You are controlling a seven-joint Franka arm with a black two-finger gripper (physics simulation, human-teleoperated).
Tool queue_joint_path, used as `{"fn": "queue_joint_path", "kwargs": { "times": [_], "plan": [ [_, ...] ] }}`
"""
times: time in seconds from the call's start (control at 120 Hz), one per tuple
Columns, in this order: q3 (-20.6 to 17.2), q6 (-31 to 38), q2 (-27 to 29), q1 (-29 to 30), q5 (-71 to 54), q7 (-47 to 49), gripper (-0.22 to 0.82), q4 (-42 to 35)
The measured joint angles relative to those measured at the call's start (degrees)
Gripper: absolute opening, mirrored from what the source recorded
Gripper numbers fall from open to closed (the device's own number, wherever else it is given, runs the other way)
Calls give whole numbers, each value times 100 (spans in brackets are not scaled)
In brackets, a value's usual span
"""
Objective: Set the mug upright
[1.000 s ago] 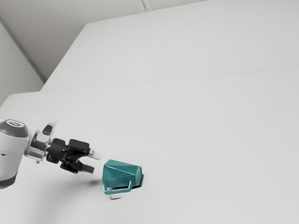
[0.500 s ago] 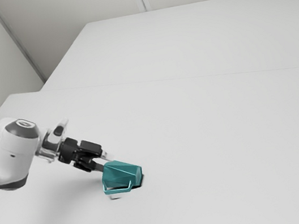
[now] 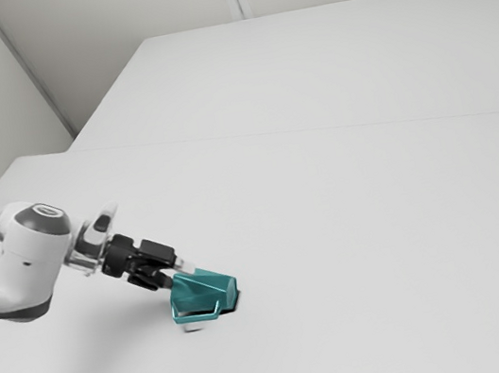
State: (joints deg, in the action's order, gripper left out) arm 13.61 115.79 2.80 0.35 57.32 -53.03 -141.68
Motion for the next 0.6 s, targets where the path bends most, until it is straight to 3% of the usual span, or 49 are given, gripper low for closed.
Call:
{"fn": "queue_joint_path", "kwargs": {
  "times": [0.6],
  "plan": [
    [-34, 120, -90, 2, 60, -67, 9, -2]
  ]
}}
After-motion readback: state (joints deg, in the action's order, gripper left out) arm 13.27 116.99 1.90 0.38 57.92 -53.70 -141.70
